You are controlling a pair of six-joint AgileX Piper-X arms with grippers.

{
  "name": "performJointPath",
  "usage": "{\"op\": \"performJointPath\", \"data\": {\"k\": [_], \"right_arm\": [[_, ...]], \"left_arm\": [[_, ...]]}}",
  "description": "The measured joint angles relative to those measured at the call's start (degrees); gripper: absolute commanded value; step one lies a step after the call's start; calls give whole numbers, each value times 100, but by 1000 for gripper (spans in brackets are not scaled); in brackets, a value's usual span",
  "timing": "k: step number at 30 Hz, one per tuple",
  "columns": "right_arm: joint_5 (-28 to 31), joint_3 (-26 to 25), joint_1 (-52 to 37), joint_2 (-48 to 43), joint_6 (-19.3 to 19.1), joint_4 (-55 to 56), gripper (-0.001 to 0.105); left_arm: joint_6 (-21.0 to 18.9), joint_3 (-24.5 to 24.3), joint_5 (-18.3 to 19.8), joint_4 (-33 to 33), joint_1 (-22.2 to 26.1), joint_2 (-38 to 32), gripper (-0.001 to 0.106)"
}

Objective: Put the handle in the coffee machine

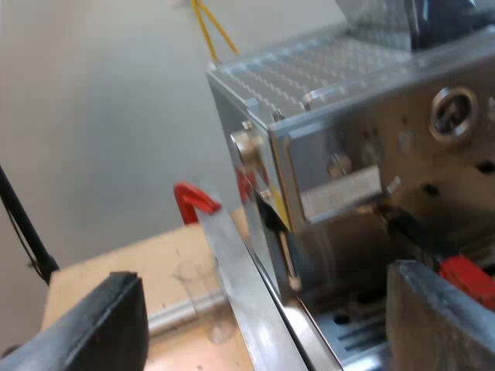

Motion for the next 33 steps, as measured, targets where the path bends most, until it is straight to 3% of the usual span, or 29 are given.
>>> {"op": "performJointPath", "data": {"k": [10, 19, 25, 28, 33], "right_arm": [[0, 27, 0, -776, -119, 579, 74], [-17, 273, -9, -1155, -7, 1515, 74], [-28, 547, -9, -1155, 7, 1218, 74], [-28, 842, -13, -1145, 6, 680, 74], [-28, 1300, -13, -1145, 6, 384, 74]], "left_arm": [[0, -19, 5, 628, 0, 0, 66], [0, -19, 5, 636, 0, 0, 66], [-110, 40, 5, 285, 0, 0, 66], [-472, 243, -154, -124, 0, 0, 66], [-555, 684, -375, -441, 0, 0, 66]]}}
